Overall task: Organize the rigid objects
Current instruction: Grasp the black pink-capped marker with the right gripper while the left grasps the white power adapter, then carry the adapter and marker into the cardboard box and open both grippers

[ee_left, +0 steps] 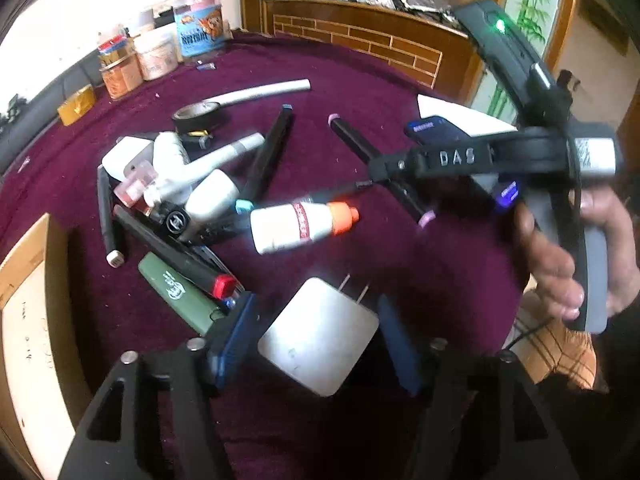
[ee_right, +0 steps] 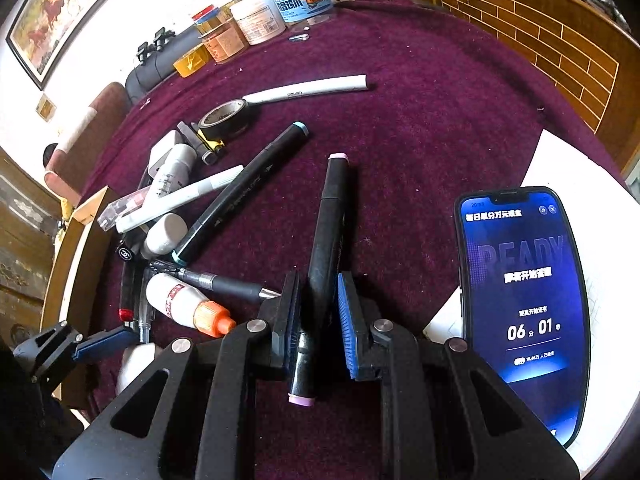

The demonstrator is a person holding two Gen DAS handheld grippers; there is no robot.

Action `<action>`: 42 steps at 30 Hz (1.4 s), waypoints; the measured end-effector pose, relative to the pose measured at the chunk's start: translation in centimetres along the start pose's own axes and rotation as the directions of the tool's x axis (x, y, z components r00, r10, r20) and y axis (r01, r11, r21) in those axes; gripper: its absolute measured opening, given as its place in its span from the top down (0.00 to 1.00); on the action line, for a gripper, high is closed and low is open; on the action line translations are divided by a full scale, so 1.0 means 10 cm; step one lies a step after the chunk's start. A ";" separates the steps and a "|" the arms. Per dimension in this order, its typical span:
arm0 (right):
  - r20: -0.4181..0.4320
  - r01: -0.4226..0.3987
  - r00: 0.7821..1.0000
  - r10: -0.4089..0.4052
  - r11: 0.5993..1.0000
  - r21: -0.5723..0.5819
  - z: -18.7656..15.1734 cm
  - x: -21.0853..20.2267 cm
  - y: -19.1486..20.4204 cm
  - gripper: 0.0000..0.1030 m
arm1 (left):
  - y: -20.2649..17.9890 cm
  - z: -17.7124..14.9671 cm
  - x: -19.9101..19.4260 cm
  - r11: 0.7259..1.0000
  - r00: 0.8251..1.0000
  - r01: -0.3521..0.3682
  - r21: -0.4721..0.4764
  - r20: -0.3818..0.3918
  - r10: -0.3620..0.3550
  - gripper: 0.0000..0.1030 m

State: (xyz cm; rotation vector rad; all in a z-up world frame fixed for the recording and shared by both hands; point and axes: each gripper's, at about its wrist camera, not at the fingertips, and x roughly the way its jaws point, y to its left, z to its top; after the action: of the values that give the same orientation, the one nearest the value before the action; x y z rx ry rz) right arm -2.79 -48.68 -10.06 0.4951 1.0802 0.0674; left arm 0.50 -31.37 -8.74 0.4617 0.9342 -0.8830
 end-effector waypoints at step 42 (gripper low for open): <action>0.163 -0.165 0.968 0.191 0.974 -0.156 -0.39 -0.62 0.87 0.85 | 0.22 -0.36 -0.97 0.910 0.978 0.022 -0.414 0.196 0.066 0.43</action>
State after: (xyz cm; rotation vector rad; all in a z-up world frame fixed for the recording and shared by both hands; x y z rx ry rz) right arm -7.56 -41.37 -2.76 0.4600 0.8480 0.2528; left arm -2.36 -23.34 -2.51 0.0123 0.8920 -0.6708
